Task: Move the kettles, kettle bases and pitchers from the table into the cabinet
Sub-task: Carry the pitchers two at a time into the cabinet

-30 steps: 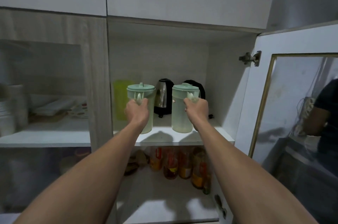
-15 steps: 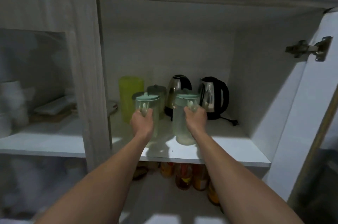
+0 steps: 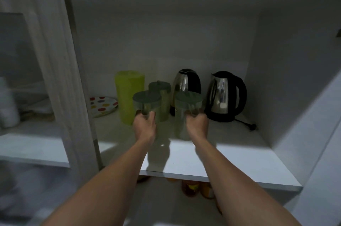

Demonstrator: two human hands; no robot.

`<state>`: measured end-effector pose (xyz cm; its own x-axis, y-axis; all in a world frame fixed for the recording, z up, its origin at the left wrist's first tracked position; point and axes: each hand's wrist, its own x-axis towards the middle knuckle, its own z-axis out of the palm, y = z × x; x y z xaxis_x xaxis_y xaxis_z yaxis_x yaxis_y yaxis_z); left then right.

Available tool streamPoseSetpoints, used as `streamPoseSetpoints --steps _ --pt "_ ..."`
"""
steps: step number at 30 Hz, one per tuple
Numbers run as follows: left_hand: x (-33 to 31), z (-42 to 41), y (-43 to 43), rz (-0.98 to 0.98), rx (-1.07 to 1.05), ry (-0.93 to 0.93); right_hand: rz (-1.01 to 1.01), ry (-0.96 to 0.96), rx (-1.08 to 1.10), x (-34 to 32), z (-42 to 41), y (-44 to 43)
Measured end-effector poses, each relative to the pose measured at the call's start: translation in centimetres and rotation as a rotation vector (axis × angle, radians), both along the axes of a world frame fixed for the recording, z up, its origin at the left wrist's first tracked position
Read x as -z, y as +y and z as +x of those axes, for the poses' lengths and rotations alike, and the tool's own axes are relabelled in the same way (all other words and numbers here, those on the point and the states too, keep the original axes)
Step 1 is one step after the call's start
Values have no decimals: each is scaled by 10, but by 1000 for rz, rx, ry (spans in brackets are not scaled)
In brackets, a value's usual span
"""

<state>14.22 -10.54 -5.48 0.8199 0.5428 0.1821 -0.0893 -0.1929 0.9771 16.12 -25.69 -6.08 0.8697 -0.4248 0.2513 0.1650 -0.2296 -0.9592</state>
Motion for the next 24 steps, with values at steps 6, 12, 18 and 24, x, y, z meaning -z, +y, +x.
streamPoseSetpoints --steps 6,12,18,24 --pt "2 18 1 63 -6 -27 -18 31 -35 3 19 2" --pt "-1 25 2 106 -18 12 -59 39 -51 1 23 4" --pt "-3 27 7 272 -56 211 -129 104 -75 -6 18 0" --pt "-8 15 9 366 -179 300 -249 154 -44 -13 3 -11"
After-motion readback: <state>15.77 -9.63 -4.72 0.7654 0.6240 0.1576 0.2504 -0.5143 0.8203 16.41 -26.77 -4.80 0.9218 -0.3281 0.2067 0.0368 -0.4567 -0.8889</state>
